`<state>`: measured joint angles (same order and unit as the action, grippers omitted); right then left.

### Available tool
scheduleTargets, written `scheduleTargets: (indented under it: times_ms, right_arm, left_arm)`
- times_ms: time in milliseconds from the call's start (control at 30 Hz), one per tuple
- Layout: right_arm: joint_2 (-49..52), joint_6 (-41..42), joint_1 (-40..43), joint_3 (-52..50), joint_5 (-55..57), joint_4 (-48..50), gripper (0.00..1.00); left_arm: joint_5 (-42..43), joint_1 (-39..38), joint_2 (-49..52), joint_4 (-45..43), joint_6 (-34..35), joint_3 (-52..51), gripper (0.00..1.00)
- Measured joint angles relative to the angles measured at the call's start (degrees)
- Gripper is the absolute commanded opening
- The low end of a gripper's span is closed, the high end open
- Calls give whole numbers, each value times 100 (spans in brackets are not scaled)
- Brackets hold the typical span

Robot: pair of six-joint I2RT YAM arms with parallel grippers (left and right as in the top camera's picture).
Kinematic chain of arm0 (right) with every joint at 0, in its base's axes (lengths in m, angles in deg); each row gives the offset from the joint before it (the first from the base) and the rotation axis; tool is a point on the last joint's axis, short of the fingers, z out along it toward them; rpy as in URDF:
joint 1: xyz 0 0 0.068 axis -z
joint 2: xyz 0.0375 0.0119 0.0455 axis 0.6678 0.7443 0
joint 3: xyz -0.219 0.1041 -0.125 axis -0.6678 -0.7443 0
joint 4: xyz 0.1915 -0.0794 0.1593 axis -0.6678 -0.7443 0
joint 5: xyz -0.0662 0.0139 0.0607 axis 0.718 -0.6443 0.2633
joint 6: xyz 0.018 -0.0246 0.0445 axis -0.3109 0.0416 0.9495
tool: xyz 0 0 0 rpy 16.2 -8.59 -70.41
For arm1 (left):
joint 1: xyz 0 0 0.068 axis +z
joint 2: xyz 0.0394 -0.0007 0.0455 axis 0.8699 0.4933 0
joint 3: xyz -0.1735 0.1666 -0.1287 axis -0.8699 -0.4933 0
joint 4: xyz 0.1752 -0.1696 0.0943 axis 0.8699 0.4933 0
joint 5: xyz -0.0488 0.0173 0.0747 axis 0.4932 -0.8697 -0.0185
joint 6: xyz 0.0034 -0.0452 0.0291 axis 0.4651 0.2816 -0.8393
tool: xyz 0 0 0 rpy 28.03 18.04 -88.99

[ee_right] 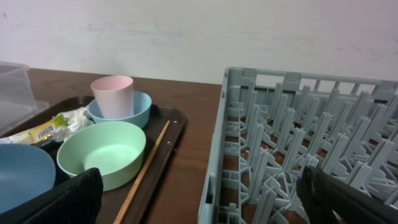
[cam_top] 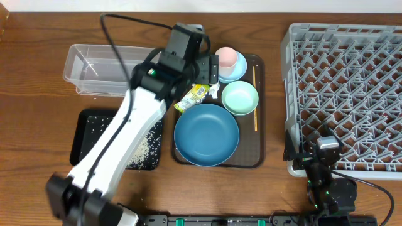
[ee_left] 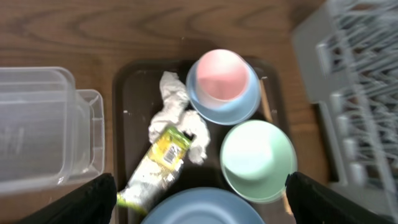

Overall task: Sort waste into correct bins and load items into the dishwasher rack
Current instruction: 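Grasp the yellow-green snack wrapper with the left gripper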

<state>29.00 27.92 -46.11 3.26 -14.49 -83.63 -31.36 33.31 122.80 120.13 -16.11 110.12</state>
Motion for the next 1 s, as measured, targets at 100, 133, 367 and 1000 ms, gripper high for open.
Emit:
scheduleTargets:
  times_ms: [100,133,367,1000]
  right_arm:
    - [0,0,0,0,0,0,99]
    - [0,0,0,0,2,0,99]
    - [0,0,0,0,0,0,99]
    - [0,0,0,0,2,0,99]
  left_arm:
    - [0,74,529,-313,-24,0,89]
    - [2,83,695,-385,-26,0,89]
    - [9,79,1659,-496,-44,0,89]
    - [24,79,2684,-551,-46,0,89]
